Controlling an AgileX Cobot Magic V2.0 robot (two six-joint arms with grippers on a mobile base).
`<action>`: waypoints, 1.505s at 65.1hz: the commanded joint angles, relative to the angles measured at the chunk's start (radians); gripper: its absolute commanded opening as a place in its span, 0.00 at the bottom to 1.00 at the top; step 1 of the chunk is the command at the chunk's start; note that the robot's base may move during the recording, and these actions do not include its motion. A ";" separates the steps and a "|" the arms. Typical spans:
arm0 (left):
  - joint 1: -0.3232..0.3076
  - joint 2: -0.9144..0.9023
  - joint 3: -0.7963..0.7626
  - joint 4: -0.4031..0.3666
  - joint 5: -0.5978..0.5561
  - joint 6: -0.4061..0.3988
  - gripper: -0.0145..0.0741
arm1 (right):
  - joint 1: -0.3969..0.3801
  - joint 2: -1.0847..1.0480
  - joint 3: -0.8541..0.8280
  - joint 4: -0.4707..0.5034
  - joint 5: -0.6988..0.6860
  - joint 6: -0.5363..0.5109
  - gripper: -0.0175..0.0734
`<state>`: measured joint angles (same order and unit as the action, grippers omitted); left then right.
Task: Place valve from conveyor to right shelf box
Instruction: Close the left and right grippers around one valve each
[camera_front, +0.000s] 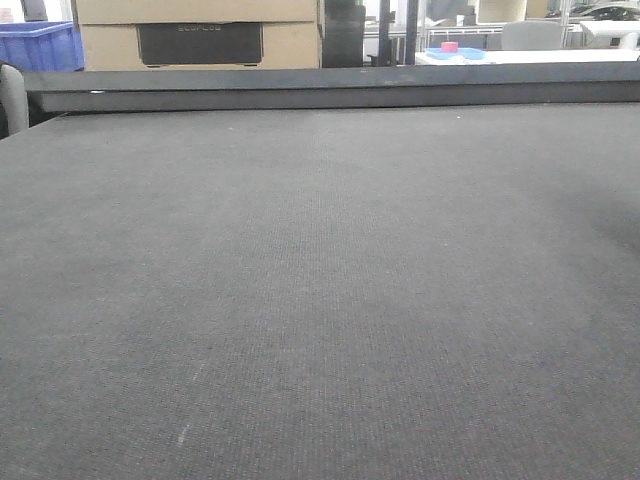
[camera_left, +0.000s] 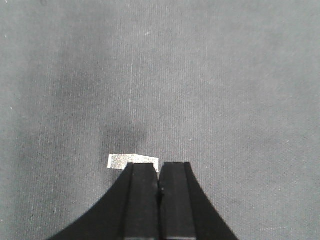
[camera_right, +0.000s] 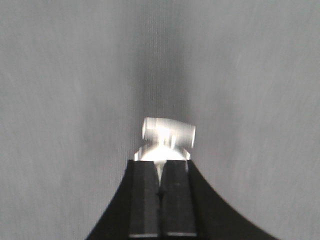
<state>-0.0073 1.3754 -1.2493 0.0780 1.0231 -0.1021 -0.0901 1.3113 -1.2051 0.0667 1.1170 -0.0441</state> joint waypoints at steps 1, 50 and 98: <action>0.001 -0.001 -0.012 0.001 0.005 -0.003 0.04 | -0.006 0.022 -0.010 -0.005 0.032 -0.007 0.02; 0.001 -0.002 0.003 -0.005 0.007 -0.003 0.04 | -0.006 0.248 0.050 -0.007 -0.010 -0.007 0.80; 0.001 -0.002 0.003 -0.020 0.026 -0.003 0.04 | -0.006 0.273 0.072 -0.009 -0.044 -0.007 0.08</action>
<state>-0.0073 1.3754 -1.2478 0.0676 1.0448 -0.1021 -0.0907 1.5842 -1.1341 0.0644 1.0636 -0.0441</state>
